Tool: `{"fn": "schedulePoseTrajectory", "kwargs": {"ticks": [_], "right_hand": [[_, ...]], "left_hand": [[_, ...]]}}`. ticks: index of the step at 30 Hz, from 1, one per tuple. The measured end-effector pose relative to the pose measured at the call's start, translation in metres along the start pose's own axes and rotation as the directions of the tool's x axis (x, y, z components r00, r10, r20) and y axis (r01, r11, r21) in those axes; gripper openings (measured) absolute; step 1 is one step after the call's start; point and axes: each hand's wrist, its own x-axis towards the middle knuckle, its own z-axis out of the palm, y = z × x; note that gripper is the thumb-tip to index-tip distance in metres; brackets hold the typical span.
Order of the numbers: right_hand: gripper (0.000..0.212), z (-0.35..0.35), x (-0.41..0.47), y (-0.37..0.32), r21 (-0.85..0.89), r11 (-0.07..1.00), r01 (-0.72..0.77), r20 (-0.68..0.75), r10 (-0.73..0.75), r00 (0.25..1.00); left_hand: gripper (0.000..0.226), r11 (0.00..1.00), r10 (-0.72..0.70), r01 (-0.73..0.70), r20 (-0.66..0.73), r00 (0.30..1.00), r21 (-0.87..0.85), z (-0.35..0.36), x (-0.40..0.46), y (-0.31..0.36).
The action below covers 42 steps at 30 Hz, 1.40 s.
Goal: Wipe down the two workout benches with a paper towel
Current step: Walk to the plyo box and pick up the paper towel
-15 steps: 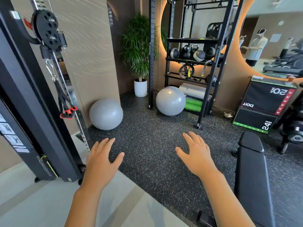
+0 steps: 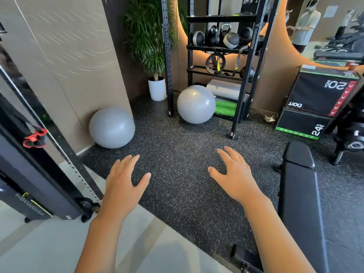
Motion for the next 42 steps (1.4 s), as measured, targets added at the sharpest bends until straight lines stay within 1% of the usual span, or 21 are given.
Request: {"fn": "schedulePoseTrajectory", "kwargs": {"ticks": [6, 11, 14, 16, 18, 20, 22, 24, 30, 36, 42], "right_hand": [[0.078, -0.011, 0.091, 0.060, 0.046, 0.999, -0.009, 0.009, 0.009, 1.000], [0.077, -0.024, 0.154, 0.101, 0.084, 0.996, -0.021, 0.023, 0.019, 1.000], [0.077, -0.032, 0.180, 0.118, 0.088, 0.996, -0.027, 0.004, 0.027, 1.000], [0.077, -0.036, 0.193, 0.127, 0.086, 0.996, -0.027, -0.020, 0.029, 0.999], [0.075, -0.040, 0.205, 0.135, 0.084, 0.996, -0.023, -0.053, 0.028, 0.998], [0.073, -0.043, 0.218, 0.139, 0.085, 0.996, -0.016, -0.088, 0.023, 0.996], [0.072, -0.044, 0.232, 0.140, 0.070, 0.998, -0.004, -0.113, 0.012, 0.994], [0.072, -0.043, 0.247, 0.140, 0.052, 0.999, 0.000, -0.124, 0.007, 0.992], [0.073, -0.027, 0.303, 0.133, -0.003, 0.999, -0.033, -0.110, 0.033, 0.993], [0.074, 0.002, 0.401, 0.109, -0.035, 0.998, -0.050, -0.135, 0.044, 0.990], [0.077, 0.025, 0.500, 0.072, -0.052, 0.996, -0.078, -0.115, 0.071, 0.991]], "left_hand": [[0.066, 0.997, -0.002, 0.000, 0.022, 1.000, 0.080, 0.050, 0.088, 0.045], [0.061, 0.993, 0.035, -0.039, 0.031, 0.999, 0.114, 0.086, 0.141, 0.082], [0.060, 0.992, 0.045, -0.050, 0.046, 0.998, 0.120, 0.101, 0.168, 0.095], [0.064, 0.991, 0.052, -0.058, 0.049, 0.997, 0.120, 0.109, 0.187, 0.106], [0.068, 0.989, 0.082, -0.087, 0.048, 0.996, 0.122, 0.116, 0.204, 0.115], [0.066, 0.985, 0.109, -0.116, 0.059, 0.992, 0.124, 0.124, 0.221, 0.121], [0.061, 0.984, 0.113, -0.121, 0.069, 0.991, 0.128, 0.131, 0.238, 0.122], [0.062, 0.984, 0.111, -0.120, 0.076, 0.991, 0.132, 0.136, 0.255, 0.120], [0.065, 0.983, 0.132, -0.141, 0.085, 0.988, 0.117, 0.148, 0.322, 0.101], [0.066, 0.978, 0.164, -0.172, 0.073, 0.984, 0.114, 0.155, 0.423, 0.067], [0.066, 0.975, 0.181, -0.190, 0.084, 0.980, 0.114, 0.151, 0.528, 0.039]]}}
